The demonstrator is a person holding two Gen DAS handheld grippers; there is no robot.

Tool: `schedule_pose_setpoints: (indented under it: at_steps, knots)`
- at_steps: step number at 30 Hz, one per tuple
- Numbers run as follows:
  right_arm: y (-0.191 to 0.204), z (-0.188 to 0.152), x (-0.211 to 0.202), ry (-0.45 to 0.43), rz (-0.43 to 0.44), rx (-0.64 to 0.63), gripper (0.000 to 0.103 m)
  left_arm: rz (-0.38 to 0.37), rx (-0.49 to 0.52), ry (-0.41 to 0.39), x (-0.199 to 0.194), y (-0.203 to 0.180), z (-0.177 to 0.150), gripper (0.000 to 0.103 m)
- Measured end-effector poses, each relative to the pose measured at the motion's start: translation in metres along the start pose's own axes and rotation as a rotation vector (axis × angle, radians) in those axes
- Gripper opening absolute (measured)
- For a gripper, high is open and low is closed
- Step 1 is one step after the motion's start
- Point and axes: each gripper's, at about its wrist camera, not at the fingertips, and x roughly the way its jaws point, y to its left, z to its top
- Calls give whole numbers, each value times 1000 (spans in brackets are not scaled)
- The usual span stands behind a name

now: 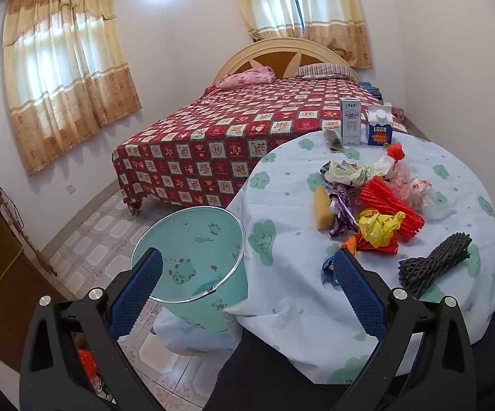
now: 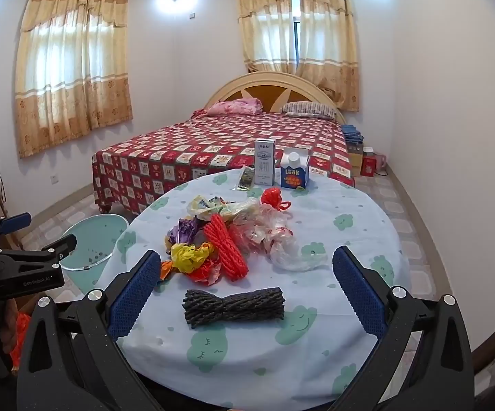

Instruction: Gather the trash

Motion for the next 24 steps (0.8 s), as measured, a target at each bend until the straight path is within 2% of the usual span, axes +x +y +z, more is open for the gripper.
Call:
schedule_pose_setpoints:
  at_steps: [24]
  knots:
    - [-11, -3, 5, 3, -2, 1, 98, 2, 3, -1, -2, 5, -2, 98]
